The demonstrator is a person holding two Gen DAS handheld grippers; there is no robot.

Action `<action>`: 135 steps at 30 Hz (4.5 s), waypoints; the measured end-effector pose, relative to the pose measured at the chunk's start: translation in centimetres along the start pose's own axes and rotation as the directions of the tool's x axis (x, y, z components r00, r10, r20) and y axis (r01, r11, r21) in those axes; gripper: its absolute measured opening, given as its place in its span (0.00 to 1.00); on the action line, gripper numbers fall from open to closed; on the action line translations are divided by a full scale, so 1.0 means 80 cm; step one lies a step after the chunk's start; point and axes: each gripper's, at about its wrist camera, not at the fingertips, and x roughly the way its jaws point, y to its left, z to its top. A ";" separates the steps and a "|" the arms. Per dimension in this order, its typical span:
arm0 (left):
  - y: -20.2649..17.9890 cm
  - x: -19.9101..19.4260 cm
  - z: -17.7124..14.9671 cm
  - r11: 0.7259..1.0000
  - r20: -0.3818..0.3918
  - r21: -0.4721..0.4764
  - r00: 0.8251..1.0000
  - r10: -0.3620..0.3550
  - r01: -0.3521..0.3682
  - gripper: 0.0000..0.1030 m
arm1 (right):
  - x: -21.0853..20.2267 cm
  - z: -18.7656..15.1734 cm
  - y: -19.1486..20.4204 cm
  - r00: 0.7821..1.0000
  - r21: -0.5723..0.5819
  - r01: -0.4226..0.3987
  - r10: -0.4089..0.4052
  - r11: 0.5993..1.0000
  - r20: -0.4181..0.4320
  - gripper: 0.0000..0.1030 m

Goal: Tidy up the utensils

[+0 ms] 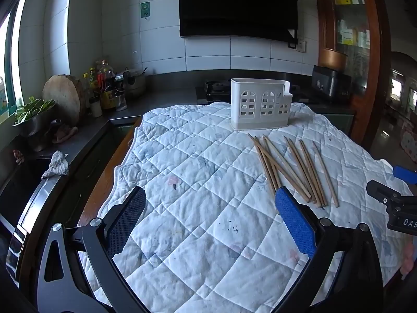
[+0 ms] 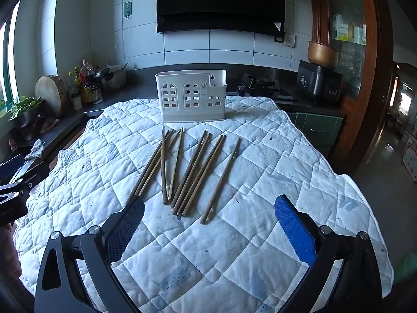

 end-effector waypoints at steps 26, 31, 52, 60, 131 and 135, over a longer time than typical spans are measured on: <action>0.003 0.000 0.004 1.000 0.010 0.021 1.000 0.021 -0.021 0.95 | -0.001 0.001 -0.003 1.000 0.013 0.005 -0.005 1.000 0.005 0.94; 0.004 -0.004 0.007 1.000 -0.019 -0.023 1.000 -0.004 0.004 0.95 | -0.004 0.003 -0.004 1.000 0.020 0.004 -0.004 1.000 0.014 0.94; -0.007 -0.013 0.015 1.000 0.026 0.026 1.000 0.016 -0.017 0.95 | -0.007 0.004 -0.005 1.000 0.029 -0.004 0.004 1.000 0.024 0.94; -0.009 -0.007 0.016 1.000 -0.016 0.010 1.000 0.003 -0.003 0.95 | -0.009 0.005 -0.003 0.999 0.021 0.007 -0.007 1.000 0.031 0.94; -0.092 0.132 0.003 0.970 -0.287 -0.120 0.928 -0.239 0.212 0.53 | 0.118 -0.030 -0.059 0.978 0.265 -0.020 0.074 0.964 -0.196 0.06; -0.112 0.152 0.002 0.968 -0.315 -0.154 0.919 -0.238 0.197 0.42 | 0.111 -0.036 -0.075 0.978 0.285 -0.036 0.092 0.958 -0.186 0.06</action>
